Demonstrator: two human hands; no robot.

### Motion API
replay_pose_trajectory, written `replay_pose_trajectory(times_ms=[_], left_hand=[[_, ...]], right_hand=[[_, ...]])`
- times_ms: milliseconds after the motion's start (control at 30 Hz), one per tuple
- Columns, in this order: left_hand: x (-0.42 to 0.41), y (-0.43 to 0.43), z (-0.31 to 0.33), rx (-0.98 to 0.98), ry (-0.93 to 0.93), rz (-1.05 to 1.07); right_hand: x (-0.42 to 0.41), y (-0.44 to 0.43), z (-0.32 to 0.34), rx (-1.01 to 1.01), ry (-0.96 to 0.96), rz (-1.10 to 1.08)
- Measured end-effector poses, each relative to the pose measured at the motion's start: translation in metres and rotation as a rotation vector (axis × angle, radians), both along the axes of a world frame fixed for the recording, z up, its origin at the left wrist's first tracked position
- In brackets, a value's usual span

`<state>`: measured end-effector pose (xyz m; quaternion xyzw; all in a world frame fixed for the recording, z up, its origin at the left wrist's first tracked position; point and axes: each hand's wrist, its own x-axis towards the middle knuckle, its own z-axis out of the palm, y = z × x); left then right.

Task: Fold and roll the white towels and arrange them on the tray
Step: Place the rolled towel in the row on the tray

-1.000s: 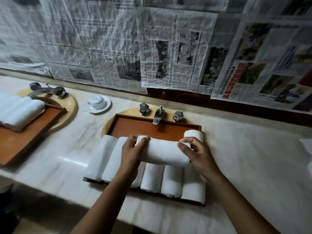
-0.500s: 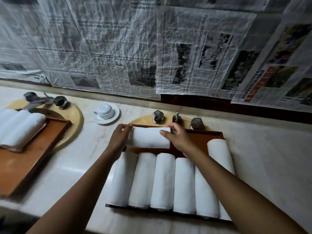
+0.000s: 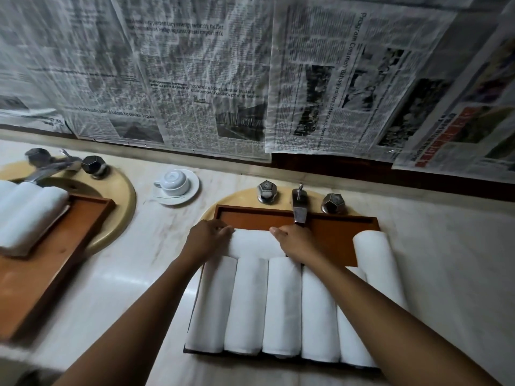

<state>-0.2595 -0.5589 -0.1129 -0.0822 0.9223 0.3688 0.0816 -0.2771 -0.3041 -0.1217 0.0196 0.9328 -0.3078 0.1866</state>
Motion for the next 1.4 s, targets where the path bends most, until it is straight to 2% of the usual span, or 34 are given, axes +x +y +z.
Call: replay_pose_trajectory(times_ms=[100,167,300,600,767,933,1067,1200,1400], left_hand=[[0.01,-0.009,0.005,0.103,-0.075,-0.022],[0.017,-0.012,0.006,0.093,-0.115,-0.053],[0.024,-0.015,0.003,0.157,-0.047,0.021],[0.038,-0.015,0.001,0.195,-0.019,0.127],[0.055,-0.011,-0.001,0.198,0.026,0.205],[0.082,-0.005,-0.003,0.151,0.138,0.226],[0.099,0.009,0.006,0.056,0.249,0.197],[0.113,0.041,0.025,0.063,0.331,0.108],[0.127,0.105,0.035,0.124,0.312,-0.005]], right_hand=[[0.008,0.006,0.011,-0.074,0.004,0.08],[0.013,0.01,0.011,-0.121,-0.006,0.111],[0.015,0.01,0.005,-0.237,-0.022,0.035],[0.022,0.004,0.006,-0.165,-0.027,0.092],[0.043,0.016,0.014,-0.273,0.027,-0.039],[0.084,0.055,0.03,-0.263,0.158,-0.098],[0.114,0.085,0.041,-0.283,0.233,-0.166],[0.141,0.115,0.043,-0.334,0.291,-0.251],[0.178,0.157,0.046,-0.409,0.295,-0.383]])
